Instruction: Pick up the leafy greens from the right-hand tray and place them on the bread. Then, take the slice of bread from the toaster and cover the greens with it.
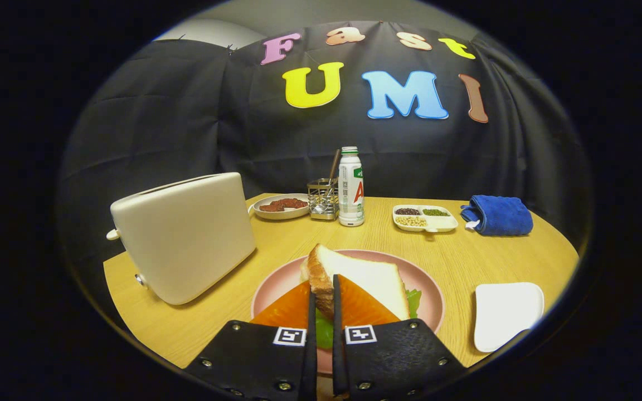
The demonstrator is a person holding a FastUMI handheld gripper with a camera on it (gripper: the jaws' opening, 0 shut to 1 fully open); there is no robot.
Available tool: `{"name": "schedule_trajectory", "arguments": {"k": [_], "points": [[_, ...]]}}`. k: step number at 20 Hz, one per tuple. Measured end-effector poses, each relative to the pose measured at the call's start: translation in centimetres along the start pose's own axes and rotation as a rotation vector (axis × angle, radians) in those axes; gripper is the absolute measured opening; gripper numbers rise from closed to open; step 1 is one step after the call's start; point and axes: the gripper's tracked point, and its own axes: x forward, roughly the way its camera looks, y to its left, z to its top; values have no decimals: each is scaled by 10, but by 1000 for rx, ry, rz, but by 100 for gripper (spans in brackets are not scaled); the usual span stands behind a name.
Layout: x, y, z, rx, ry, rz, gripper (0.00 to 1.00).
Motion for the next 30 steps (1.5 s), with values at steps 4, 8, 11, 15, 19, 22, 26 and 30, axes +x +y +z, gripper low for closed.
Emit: {"name": "schedule_trajectory", "arguments": {"k": [4,8,11,15,19,22,26,30], "points": [[2,2,-4,19,25,8,11],[1,2,-3,-6,17,-9,11],[1,3,-1,-28,5,-21,18],[-2,4,3,-32,-27,-24,25],[-1,4,5,-11,-43,-17,26],[-1,14,6,25,-56,42,29],[-1,27,-4,138,16,134,65],[-3,26,-1,160,1,138,65]]}}
